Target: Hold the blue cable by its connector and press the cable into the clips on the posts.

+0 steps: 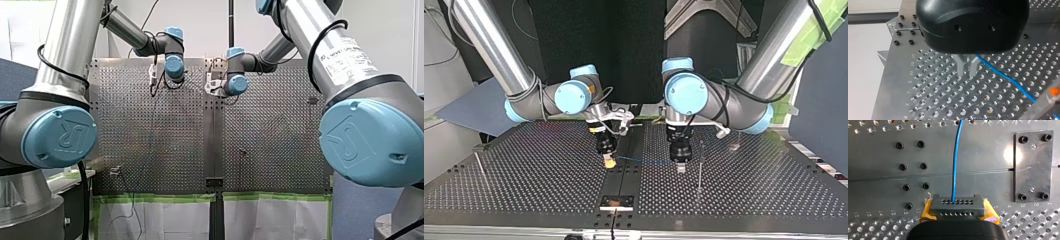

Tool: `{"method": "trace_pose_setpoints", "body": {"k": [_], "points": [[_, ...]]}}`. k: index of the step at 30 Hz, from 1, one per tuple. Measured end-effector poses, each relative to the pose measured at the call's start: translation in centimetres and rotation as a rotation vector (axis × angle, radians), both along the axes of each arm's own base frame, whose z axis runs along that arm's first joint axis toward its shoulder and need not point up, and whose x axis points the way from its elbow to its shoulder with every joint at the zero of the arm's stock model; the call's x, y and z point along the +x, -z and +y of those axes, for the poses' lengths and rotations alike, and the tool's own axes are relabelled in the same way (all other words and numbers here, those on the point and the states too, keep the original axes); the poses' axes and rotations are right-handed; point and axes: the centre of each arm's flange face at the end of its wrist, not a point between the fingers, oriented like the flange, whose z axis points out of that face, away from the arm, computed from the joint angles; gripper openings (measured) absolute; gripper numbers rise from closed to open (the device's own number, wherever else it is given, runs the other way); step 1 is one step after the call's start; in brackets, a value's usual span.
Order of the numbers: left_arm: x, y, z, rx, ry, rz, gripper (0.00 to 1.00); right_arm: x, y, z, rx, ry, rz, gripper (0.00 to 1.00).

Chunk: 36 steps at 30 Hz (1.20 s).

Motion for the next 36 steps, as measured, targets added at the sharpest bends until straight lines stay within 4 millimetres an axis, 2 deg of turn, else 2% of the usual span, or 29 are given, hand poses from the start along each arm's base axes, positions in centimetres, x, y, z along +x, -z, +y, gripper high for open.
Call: {"method": "trace_pose_setpoints", "body": {"k": [2, 16, 21, 27, 36], "points": [[0.0, 0.0, 0.0, 0.0, 0.001, 0.0, 0.0, 0.0, 0.0, 0.0, 0.001, 0.0, 0.0, 0.0], [-1.1, 0.6, -2.1, -0.048, 0.068, 0.02, 0.0, -0.6, 0.4, -0.1, 0.029, 0.007, 0.024, 0.0], [-1.1, 2.8, -3.1, -0.031, 0.088, 0.074, 0.0, -1.1, 0.8, -0.1, 0.05, 0.019, 0.039, 0.0], [-1.0, 5.8, -4.6, -0.029, 0.106, 0.126, 0.0, -2.4, 2.3, -0.2, 0.081, 0.068, 0.062, 0.0], [-2.4, 8.6, -5.8, -0.024, 0.131, 0.144, 0.0, -4.7, 4.1, 0.0, 0.105, 0.155, 0.087, 0.0]]}}
